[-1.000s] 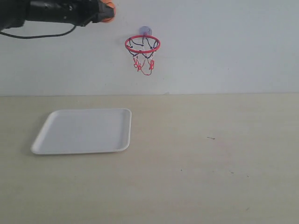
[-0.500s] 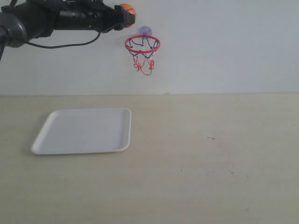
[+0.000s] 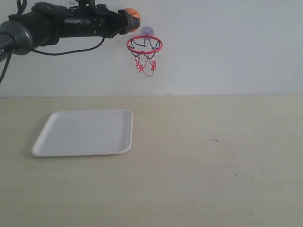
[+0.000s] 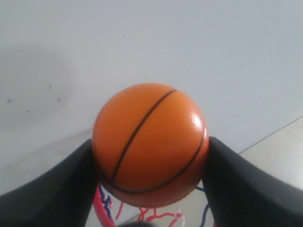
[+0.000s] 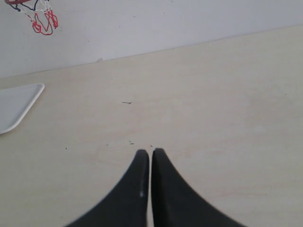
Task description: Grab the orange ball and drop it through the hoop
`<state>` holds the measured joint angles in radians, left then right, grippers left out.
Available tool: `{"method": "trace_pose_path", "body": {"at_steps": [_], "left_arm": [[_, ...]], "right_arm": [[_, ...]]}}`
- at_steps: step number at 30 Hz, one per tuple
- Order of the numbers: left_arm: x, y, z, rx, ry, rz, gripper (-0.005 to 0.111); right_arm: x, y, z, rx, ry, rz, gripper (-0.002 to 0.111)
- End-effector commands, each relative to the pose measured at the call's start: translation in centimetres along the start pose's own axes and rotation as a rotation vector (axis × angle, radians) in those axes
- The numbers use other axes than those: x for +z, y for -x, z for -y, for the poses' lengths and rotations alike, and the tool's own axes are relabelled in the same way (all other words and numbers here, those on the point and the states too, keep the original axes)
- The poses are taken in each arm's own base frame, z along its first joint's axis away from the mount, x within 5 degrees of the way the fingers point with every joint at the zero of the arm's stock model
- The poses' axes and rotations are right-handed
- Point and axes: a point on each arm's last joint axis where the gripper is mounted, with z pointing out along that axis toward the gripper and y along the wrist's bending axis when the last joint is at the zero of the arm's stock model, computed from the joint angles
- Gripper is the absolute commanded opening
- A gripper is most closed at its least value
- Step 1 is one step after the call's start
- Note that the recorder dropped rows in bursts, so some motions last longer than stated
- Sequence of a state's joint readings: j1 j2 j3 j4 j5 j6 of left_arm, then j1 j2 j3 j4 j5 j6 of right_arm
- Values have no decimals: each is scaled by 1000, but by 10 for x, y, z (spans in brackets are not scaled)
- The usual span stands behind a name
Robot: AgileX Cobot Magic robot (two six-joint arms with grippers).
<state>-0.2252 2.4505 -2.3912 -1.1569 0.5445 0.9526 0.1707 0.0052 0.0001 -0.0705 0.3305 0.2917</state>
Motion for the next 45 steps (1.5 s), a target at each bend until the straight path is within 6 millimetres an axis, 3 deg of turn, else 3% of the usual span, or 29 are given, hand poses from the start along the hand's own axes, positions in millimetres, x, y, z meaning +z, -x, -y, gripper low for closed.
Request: {"method": "trace_pose_path", "body": {"at_steps": [1, 11, 17, 24, 35, 40, 42, 45], "left_arm": [[8, -7, 12, -13, -53, -13, 12], [9, -6, 14, 58, -70, 12, 47], [8, -6, 13, 67, -64, 9, 53], [6, -5, 8, 57, -55, 8, 68], [5, -5, 7, 57, -54, 7, 69], [-8, 6, 3, 49, -92, -20, 66], [-18, 9, -1, 26, -101, -71, 60], [-36, 9, -17, -2, -91, -188, 35]], "right_arm": [[0, 1, 0, -11, 0, 14, 1], [0, 1, 0, -11, 0, 14, 1], [0, 1, 0, -11, 0, 14, 1], [0, 1, 0, -11, 0, 14, 1], [0, 1, 0, -11, 0, 14, 1], [0, 1, 0, -11, 0, 14, 1], [0, 1, 0, -11, 0, 14, 1], [0, 1, 0, -11, 0, 14, 1]]}}
